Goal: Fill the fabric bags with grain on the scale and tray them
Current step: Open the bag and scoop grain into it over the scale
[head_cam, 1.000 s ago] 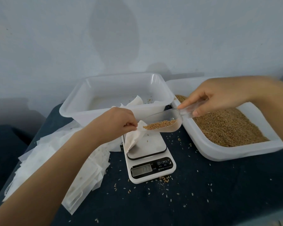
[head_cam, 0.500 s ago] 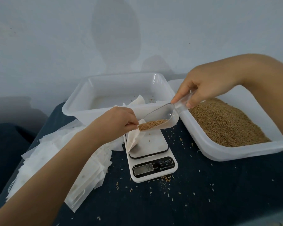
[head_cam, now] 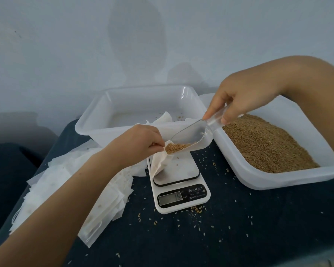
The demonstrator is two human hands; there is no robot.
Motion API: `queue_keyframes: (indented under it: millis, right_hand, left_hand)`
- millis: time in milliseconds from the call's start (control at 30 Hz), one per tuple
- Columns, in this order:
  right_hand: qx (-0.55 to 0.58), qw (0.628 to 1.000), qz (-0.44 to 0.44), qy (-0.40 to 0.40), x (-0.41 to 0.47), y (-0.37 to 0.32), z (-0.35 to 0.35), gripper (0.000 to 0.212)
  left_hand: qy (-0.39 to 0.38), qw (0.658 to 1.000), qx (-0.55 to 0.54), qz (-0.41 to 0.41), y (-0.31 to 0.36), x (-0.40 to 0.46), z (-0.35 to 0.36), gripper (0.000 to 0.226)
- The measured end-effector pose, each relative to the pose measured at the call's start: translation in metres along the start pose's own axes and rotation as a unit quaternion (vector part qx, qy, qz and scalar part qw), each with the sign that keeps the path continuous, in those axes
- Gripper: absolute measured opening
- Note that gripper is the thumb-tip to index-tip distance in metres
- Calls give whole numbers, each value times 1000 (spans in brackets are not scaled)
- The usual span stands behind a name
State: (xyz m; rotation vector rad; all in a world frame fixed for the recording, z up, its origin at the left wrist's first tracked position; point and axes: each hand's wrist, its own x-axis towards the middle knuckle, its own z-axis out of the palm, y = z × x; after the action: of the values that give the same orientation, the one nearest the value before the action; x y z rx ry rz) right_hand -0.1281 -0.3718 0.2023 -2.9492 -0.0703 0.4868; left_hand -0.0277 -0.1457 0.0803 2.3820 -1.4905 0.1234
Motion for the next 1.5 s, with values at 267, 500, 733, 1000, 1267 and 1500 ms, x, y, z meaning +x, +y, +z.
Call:
queue_keyframes:
  millis: [267,500,733,1000,1267,1500]
  right_hand:
    - [-3,1000,10,0,-2,-2,-1,30]
    - [0,1000,5,4,-4,7,11,33]
    - [172,983,-3,61,-17,43,81,41]
    - [361,911,-20,199,-23,66,117,43]
    - [392,892,2,224,-23,69,126,45]
    - [366,897,20,247,-30,72,128,47]
  left_hand:
    - [3,1000,3,-6,-1,1,1,14]
    - [15,1000,8,-10,-2,2,4,13]
    - [58,997,-27,-35,-8,-3,9,11]
    - [88,993,-58,-55,-11,-4,19,9]
    - [87,990,-103,-41,-6,1,35,31]
    - [65,994,-86,-33,-6,-4,43,30]
